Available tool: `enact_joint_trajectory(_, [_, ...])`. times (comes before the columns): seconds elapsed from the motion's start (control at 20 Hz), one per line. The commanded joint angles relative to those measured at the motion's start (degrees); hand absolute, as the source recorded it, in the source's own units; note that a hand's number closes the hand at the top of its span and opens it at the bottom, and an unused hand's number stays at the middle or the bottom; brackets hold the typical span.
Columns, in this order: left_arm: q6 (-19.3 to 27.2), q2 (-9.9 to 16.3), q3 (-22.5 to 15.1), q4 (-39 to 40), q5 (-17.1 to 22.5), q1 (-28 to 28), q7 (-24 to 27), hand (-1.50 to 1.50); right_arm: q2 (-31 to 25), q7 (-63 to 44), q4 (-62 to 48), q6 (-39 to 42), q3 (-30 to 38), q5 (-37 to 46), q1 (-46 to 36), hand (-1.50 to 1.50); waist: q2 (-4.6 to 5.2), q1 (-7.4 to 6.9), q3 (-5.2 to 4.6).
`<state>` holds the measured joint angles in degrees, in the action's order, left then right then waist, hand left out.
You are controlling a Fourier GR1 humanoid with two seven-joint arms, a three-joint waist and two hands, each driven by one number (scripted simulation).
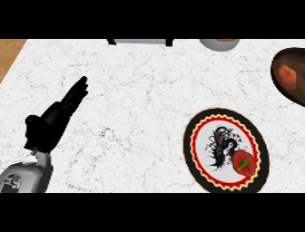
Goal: Pick the sweet potato from the plate and place it in the pan
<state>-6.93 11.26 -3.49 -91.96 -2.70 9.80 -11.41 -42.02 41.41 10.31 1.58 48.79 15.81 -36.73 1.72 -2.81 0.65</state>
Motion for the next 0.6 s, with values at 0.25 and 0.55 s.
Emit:
enact_joint_trajectory(0.25, [1.2, -1.1, -0.5, 0.2, -1.5, 0.6, -0.7, 0.0, 1.8, 9.5, -0.8, 6.0, 1.2, -2.1, 6.1, -1.5, -0.61, 0.54, -0.18])
enact_joint_trajectory(0.55, [0.8, -1.2, -0.1, -1.2, -0.7, -0.5, -1.9, 0.0, 2.0, 13.7, -0.6, 7.3, 0.8, -2.3, 10.2, -1.5, -0.78, 0.58, -0.2])
